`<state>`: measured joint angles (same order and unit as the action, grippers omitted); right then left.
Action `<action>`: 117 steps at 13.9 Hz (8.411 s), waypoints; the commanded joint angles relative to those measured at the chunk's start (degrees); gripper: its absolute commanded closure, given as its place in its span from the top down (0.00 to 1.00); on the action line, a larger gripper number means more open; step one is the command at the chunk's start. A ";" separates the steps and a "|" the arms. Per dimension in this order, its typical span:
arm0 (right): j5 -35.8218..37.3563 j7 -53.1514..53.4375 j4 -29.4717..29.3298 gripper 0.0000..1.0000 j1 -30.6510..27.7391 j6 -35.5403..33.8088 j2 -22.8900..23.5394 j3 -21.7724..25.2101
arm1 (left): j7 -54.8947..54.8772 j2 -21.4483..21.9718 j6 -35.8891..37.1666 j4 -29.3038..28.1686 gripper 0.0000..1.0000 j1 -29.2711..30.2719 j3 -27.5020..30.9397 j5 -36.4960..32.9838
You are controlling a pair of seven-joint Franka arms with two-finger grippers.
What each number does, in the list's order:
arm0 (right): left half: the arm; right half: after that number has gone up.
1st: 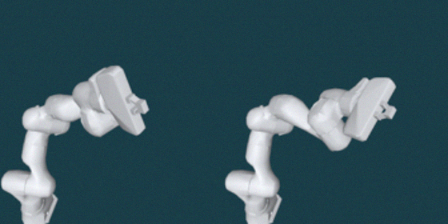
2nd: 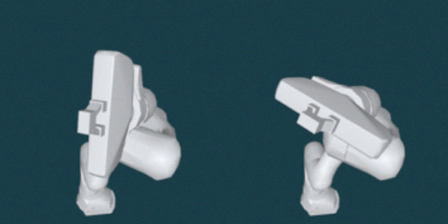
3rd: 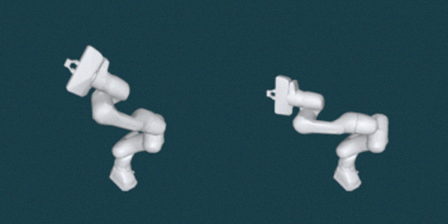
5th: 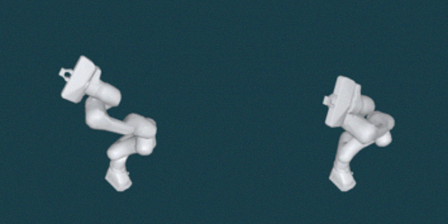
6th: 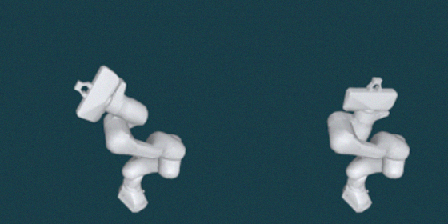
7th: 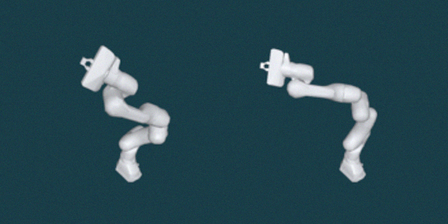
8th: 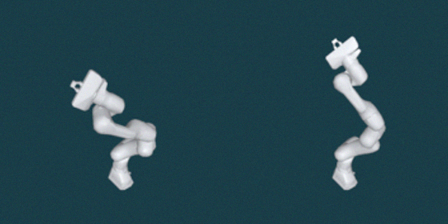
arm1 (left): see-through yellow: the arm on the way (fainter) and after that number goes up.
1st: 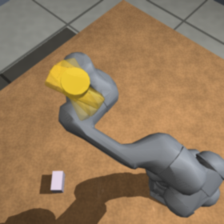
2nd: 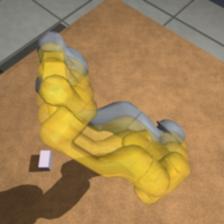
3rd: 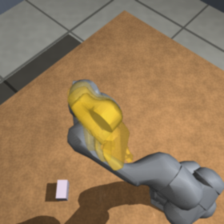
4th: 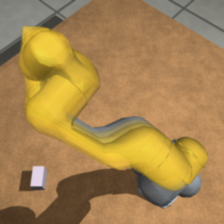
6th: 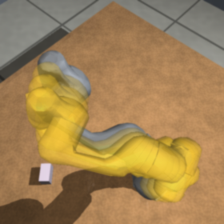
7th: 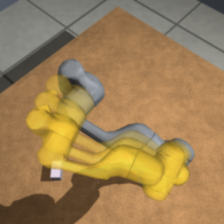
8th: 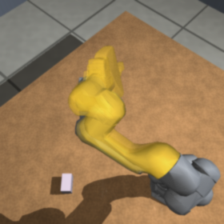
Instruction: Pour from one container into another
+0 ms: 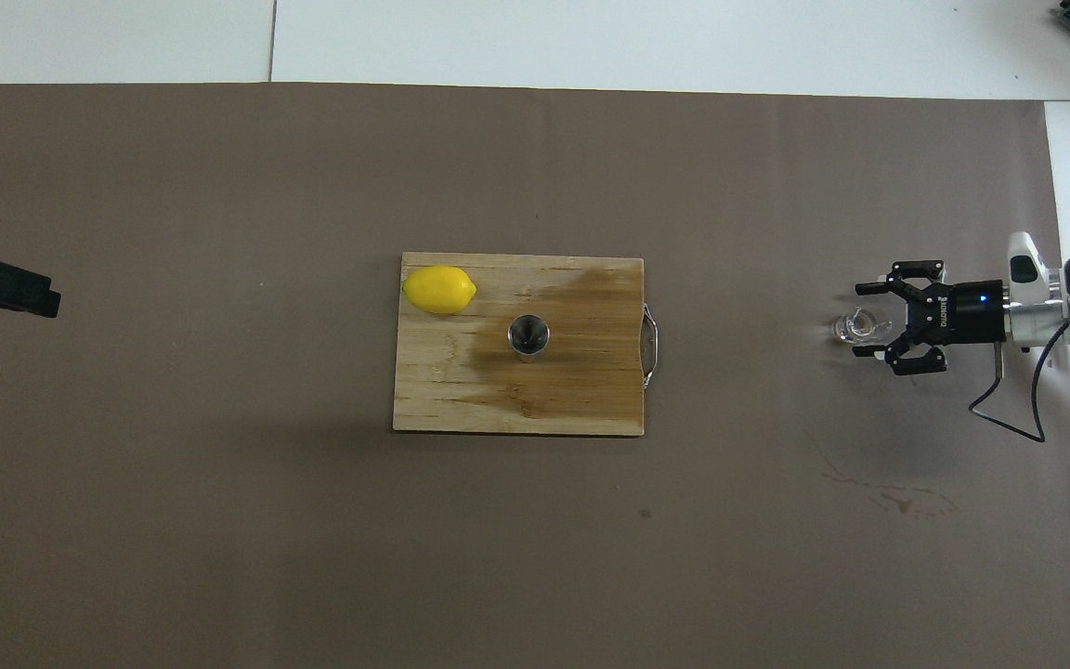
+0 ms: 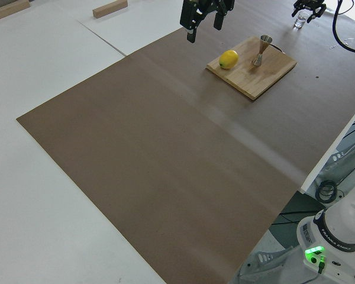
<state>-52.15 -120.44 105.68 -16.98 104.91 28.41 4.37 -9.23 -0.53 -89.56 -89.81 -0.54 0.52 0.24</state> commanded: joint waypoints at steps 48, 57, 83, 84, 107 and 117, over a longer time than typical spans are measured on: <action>4.86 23.39 0.93 0.21 29.88 12.58 -15.49 -0.24 | 0.17 1.41 0.00 -1.60 1.00 0.10 -0.35 -0.86; 8.37 34.46 1.28 0.21 40.61 22.79 -15.05 -0.24 | 0.17 1.41 0.00 -1.60 1.00 0.10 -0.35 -0.86; 37.02 74.01 -4.68 0.11 50.38 19.03 -14.61 -0.24 | 0.18 1.41 0.00 -1.60 1.00 0.10 -0.35 -0.86; 37.99 75.60 -5.56 0.10 50.46 17.62 -14.52 -0.24 | 0.09 1.41 0.00 -1.60 1.00 0.10 -0.35 -0.86; 45.21 82.56 -8.82 0.05 51.78 8.56 -13.91 -0.33 | 0.18 1.32 0.00 -1.60 1.00 0.10 -0.35 -0.86; 45.30 86.24 -9.70 0.05 51.43 13.90 -12.51 -0.33 | 0.18 1.41 0.00 -1.60 1.00 0.10 -0.35 -0.86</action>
<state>-8.69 -36.90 97.34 34.65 117.04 14.22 4.52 -9.21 -0.53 -89.49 -90.00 -0.48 0.19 0.24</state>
